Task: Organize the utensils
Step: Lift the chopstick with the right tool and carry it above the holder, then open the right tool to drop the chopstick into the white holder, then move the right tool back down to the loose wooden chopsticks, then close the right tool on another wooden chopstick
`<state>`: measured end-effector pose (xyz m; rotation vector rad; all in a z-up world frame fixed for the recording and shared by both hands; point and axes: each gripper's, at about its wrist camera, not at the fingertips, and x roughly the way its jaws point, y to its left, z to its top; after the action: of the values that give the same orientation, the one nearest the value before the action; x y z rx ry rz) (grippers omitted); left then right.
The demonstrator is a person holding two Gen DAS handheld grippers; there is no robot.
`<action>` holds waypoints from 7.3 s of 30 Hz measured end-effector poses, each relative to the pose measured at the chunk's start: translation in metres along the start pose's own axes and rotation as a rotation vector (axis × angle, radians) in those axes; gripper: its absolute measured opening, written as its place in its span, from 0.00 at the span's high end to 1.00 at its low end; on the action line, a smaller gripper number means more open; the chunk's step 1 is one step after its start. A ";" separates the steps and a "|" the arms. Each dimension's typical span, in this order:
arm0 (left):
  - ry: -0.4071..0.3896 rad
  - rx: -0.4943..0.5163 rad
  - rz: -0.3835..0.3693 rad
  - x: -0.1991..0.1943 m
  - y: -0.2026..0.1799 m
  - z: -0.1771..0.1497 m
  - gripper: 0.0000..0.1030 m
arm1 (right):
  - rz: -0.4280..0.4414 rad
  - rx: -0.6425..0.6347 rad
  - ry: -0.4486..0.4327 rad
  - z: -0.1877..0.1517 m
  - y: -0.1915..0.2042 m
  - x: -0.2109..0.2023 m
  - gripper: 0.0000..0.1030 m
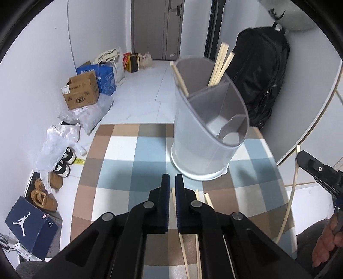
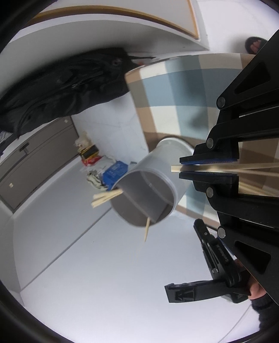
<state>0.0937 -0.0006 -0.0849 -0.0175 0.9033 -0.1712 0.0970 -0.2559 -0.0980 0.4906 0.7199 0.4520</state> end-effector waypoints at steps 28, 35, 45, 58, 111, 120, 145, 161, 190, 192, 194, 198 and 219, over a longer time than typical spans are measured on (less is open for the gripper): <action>0.265 -0.076 -0.121 0.069 0.015 -0.017 0.78 | -0.030 -0.049 -0.028 0.004 0.048 -0.019 0.95; 0.333 -0.088 -0.078 0.100 0.016 -0.018 0.73 | -0.049 -0.015 -0.023 0.003 0.028 -0.021 0.95; 0.296 -0.052 -0.068 0.094 0.013 -0.017 0.99 | -0.054 0.016 -0.011 0.002 0.015 -0.018 0.95; 0.014 -0.077 -0.121 -0.006 0.017 0.015 0.99 | -0.025 -0.048 -0.056 0.023 0.044 -0.021 0.95; -0.363 -0.060 -0.210 -0.020 0.038 0.149 1.00 | -0.053 -0.223 -0.357 0.173 0.106 0.119 0.95; -0.316 0.021 -0.307 -0.020 0.024 0.142 0.98 | 0.000 -0.237 -0.298 0.153 0.098 0.108 0.92; -0.309 -0.028 -0.196 -0.071 0.023 0.104 0.42 | 0.026 -0.233 -0.234 0.093 0.101 0.008 0.40; -0.278 -0.051 -0.096 -0.085 0.017 0.055 0.28 | -0.025 -0.202 -0.155 0.029 0.096 -0.021 0.18; -0.045 -0.096 -0.010 0.001 0.050 -0.049 0.27 | -0.256 -0.268 0.334 -0.054 0.051 0.086 0.30; -0.032 -0.115 -0.008 0.007 0.057 -0.051 0.27 | -0.263 -0.257 0.366 -0.055 0.046 0.098 0.38; -0.017 -0.139 -0.004 0.011 0.064 -0.053 0.27 | -0.270 -0.262 0.386 -0.056 0.045 0.108 0.42; -0.024 -0.172 -0.003 0.012 0.072 -0.052 0.27 | -0.284 -0.308 0.427 -0.059 0.048 0.126 0.51; 0.017 -0.213 -0.022 0.022 0.083 -0.050 0.27 | -0.434 -0.433 0.491 -0.063 0.063 0.169 0.90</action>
<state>0.0796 0.0804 -0.1405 -0.2245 0.9357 -0.0953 0.1509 -0.0975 -0.1888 -0.1980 1.1348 0.3040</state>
